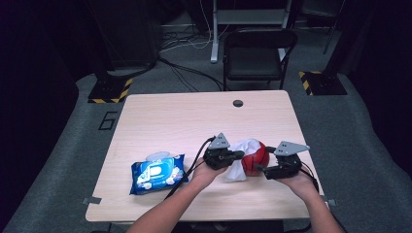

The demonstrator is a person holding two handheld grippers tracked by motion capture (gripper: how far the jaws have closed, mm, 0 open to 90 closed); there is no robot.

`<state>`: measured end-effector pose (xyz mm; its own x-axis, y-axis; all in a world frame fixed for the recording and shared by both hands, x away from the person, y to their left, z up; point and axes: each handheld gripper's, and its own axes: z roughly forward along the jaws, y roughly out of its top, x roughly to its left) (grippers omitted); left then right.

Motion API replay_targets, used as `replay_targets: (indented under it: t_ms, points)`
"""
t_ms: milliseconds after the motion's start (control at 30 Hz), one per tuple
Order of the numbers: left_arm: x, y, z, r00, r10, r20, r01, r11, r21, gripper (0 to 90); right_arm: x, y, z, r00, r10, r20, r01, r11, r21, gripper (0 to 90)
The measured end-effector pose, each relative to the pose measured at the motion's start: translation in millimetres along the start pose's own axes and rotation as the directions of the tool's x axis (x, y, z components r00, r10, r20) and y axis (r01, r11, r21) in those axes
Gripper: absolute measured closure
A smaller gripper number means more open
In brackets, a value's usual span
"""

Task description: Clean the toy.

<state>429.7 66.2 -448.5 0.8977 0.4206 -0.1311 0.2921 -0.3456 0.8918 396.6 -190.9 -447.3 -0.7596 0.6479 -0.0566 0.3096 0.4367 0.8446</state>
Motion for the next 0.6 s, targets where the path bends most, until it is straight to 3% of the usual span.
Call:
replay_targets:
  t_ms: [33, 100, 233, 367, 500, 600]
  points:
    - [-0.3, 0.9, 0.6, 0.9999, 0.005, -0.01, -0.005, 1.0, 0.005, 88.3, -2.6, 1.1, 3.0, 0.9997, 0.017, 0.017, -0.017, 0.9999, 0.001, 20.6]
    - [0.3, 0.6, 1.9, 1.0, 0.007, -0.005, -0.007, 0.9998, 0.017, 88.3, -11.7, 3.5, 8.8, 0.9963, 0.086, 0.003, -0.086, 0.9962, -0.016, 20.7]
    - [2.4, -1.7, 5.0, 0.9998, 0.011, -0.016, -0.011, 0.9997, 0.024, 88.3, -23.5, 8.6, 16.1, 0.9898, 0.142, -0.013, -0.143, 0.9887, -0.046, 22.6]
    - [10.1, -2.3, 6.6, 0.9996, -0.01, -0.026, 0.01, 0.9999, -0.004, 88.3, -32.0, 13.8, 23.1, 0.9799, 0.2, -0.006, -0.199, 0.9763, -0.084, 22.5]
    - [17.4, -0.6, 5.6, 0.998, -0.028, -0.057, 0.027, 0.9995, -0.019, 88.3, -32.7, 17.3, 17.1, 0.9858, 0.168, 0.0, -0.167, 0.982, -0.088, 23.7]
    - [23.5, 0.8, 3.6, 0.9964, -0.034, -0.078, 0.033, 0.9993, -0.017, 88.3, -35.5, 11.6, 12.2, 0.9889, 0.145, 0.031, -0.144, 0.9886, -0.044, 23.7]
